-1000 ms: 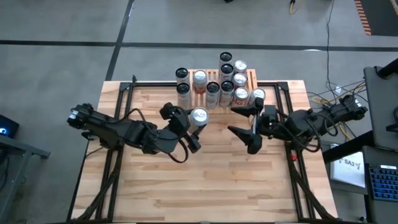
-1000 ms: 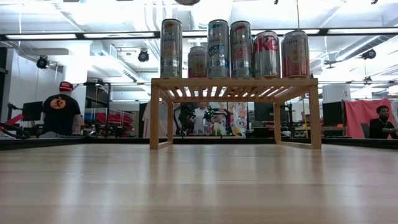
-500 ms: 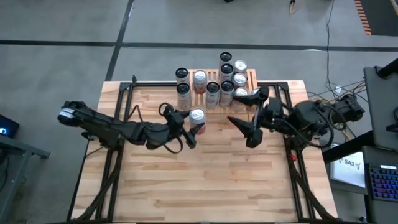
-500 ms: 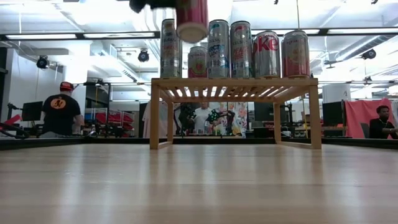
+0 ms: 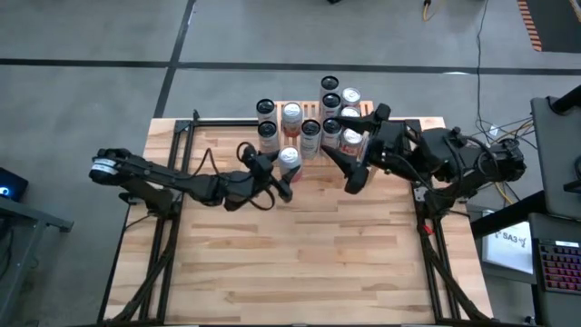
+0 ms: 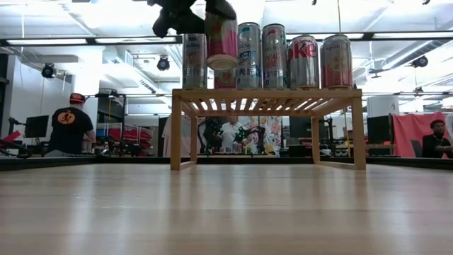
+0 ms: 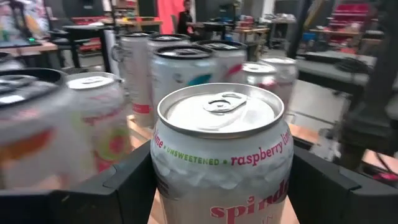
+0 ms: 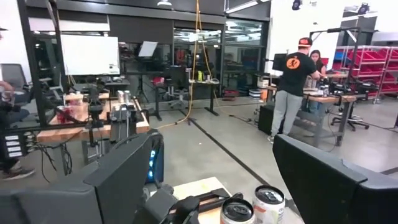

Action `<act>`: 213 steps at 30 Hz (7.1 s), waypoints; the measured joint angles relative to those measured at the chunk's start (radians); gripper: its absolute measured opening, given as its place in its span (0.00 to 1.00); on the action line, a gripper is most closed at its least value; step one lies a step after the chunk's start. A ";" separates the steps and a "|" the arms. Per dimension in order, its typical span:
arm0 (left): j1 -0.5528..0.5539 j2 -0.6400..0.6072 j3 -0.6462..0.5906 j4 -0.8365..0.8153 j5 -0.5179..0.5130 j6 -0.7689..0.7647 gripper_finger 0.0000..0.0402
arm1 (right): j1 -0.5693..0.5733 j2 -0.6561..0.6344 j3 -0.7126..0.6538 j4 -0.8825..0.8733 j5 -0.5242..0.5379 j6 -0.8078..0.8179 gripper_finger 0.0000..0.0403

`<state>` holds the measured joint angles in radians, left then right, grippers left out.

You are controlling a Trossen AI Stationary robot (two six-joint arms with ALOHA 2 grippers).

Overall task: Place canned beverage on shelf
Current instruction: Put the pink and white soda can on the shelf aligned with the other pink and white soda cans

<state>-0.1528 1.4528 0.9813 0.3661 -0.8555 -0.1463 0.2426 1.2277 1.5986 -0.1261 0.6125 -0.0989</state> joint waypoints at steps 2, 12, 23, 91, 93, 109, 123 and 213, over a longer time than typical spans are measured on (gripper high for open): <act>0.020 0.000 0.000 0.011 -0.010 0.000 0.68 | -0.003 0.002 0.000 -0.003 0.000 0.002 0.81; 0.066 0.001 0.000 0.002 -0.051 -0.019 0.68 | -0.006 0.002 0.000 -0.004 0.017 0.000 0.81; 0.070 0.072 -0.002 0.043 -0.052 -0.019 0.68 | -0.006 0.002 0.000 -0.005 0.043 -0.030 0.81; 0.102 0.126 0.065 0.117 -0.105 0.085 0.82 | -0.014 0.057 0.000 -0.064 0.045 -0.031 0.81; 0.102 0.126 0.073 0.111 -0.108 0.086 0.82 | -0.014 0.057 0.000 -0.064 0.045 -0.031 0.81; 0.049 0.126 0.258 -0.148 -0.130 0.112 0.82 | -0.014 0.055 0.018 -0.064 0.043 -0.028 0.81; -0.080 -0.025 0.379 -0.542 -0.073 0.134 0.62 | -0.014 0.065 0.203 -0.478 0.033 0.248 0.81; 0.138 0.071 -0.164 0.172 0.188 0.059 0.00 | -0.205 0.366 0.605 -0.738 -0.009 0.283 0.03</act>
<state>-0.0151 1.5234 0.8173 0.5385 -0.6680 -0.0873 0.0373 1.5936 2.2032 -0.8642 0.6033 0.1838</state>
